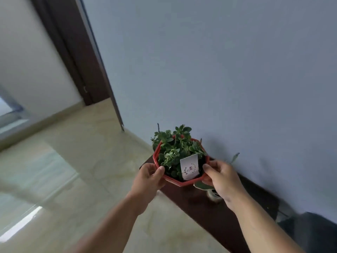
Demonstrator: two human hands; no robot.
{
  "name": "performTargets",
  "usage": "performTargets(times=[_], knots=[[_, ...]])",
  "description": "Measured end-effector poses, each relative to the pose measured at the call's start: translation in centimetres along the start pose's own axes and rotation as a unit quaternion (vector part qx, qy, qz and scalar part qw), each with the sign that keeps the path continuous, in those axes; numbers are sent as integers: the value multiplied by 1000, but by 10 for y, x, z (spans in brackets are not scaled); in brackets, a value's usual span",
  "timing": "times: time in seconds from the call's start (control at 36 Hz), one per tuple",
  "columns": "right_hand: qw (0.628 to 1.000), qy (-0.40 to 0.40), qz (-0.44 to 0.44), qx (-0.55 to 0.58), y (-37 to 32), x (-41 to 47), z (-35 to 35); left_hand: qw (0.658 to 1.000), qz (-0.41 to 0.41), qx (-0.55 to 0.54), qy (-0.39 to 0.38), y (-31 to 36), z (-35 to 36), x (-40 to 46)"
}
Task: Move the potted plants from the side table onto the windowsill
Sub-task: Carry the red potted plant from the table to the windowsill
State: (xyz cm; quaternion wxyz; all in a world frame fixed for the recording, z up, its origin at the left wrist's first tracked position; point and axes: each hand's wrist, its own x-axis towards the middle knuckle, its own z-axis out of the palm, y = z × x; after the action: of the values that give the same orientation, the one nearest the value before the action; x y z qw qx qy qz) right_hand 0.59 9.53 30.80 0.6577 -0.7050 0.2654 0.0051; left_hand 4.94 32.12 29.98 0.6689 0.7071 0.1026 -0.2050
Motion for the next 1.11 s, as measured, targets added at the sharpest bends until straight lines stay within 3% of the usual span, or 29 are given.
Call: performTargets(times=[0.28,0.56,1.11], knots=[[986,-156,-36,-42,-48,-41,249,984,24,-107,142,-6,-243,-45],[950,-284,-57,-120,-61,-62,458,946,37,-160,281,-30,-422,-77],[900,-421,-35,-107,-129,46,768,887,28,-202,414,22,-645,50]])
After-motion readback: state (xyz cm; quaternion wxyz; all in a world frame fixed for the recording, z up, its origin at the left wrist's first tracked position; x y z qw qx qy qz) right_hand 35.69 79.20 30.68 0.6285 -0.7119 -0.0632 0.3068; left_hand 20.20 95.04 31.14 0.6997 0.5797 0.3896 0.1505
